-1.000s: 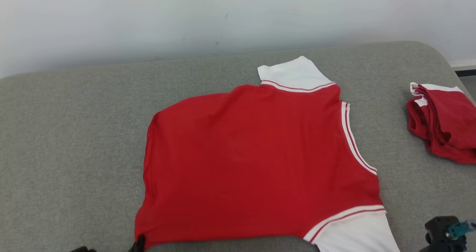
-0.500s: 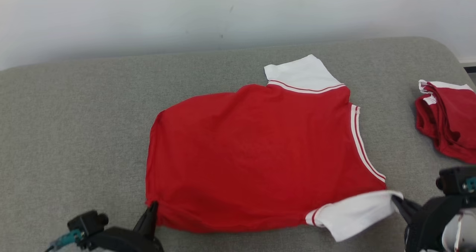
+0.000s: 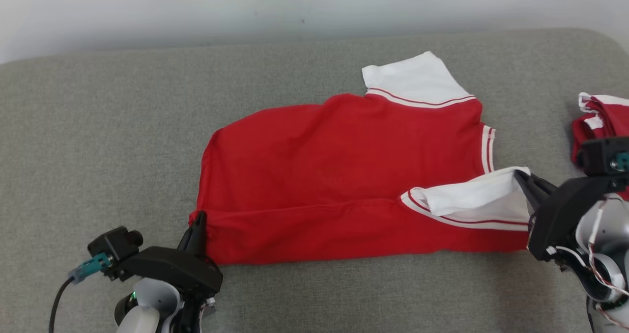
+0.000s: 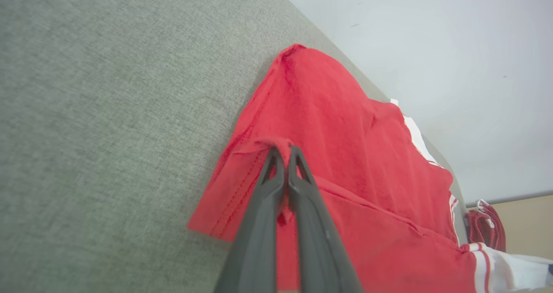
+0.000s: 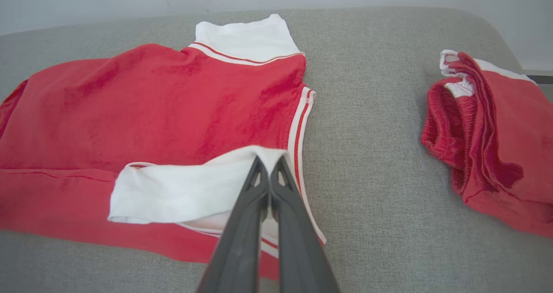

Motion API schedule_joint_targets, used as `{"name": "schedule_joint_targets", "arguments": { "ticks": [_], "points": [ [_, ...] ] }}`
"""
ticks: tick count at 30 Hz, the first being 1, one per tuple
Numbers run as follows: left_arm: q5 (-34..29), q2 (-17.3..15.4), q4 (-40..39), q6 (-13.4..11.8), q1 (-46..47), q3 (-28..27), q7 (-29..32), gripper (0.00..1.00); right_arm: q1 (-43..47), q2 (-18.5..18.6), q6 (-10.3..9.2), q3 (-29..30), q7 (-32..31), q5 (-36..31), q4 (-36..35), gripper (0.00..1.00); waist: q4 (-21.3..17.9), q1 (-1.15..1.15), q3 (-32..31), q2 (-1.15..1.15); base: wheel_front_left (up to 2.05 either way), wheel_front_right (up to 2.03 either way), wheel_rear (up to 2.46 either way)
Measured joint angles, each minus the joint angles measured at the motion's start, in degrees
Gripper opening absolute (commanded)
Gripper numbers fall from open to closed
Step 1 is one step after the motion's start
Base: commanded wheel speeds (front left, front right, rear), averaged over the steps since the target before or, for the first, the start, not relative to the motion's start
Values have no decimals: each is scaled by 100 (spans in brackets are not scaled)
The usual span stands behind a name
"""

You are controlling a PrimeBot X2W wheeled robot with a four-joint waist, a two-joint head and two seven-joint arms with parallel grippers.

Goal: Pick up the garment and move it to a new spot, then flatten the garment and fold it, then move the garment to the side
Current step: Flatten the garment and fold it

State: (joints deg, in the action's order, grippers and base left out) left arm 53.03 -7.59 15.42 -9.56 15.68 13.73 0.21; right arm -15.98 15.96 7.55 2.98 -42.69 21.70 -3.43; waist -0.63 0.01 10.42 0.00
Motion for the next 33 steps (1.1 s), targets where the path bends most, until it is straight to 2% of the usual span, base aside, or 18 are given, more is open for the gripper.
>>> {"name": "schedule_joint_targets", "arguments": {
  "ticks": [6, 14, 15, 16, 17, 24, 28, 33],
  "points": [
    [-78, 100, 442, 115, 316, 65, -252, 0, -494, 225, 0, -350, 321, 40, 581, 0, 83, 0, 194, 0, 0, 0, 0],
    [-98, 159, 748, 202, 452, 83, -446, 0, -810, 339, 0, -539, 639, 88, 968, 0, 180, -1, 316, 0, 0, 0, 0],
    [-98, 163, 771, 203, 467, 85, -453, 7, -845, 339, 0, -500, 713, 54, 1013, 49, 186, -1, 322, 0, 0, 0, 0],
    [-98, 168, 789, 212, 487, 91, -464, 87, -881, 320, 0, -452, 769, 44, 1060, 100, 190, -1, 326, 0, 0, 0, 0],
    [-100, 170, 806, 261, 510, 102, -493, 100, -907, 290, 0, -437, 827, 46, 1084, 100, 192, 0, 329, 0, 0, 0, 0],
    [-478, 29, 856, 247, 601, 243, -843, 100, -968, 63, 0, -357, 1204, 46, 1104, 100, 169, -1, 268, 0, 0, 0, 0],
    [-851, -169, 687, 67, 512, 325, -1116, 100, -764, 71, 0, -169, 1188, 20, 982, 100, 133, -1, 200, 0, 0, 0, 0],
    [-1638, -471, 557, -285, 298, 842, -1122, 100, -213, 44, 0, 255, 818, -179, 826, 100, 95, -2, 124, 0, 0, 0, 0]
  ]
}}
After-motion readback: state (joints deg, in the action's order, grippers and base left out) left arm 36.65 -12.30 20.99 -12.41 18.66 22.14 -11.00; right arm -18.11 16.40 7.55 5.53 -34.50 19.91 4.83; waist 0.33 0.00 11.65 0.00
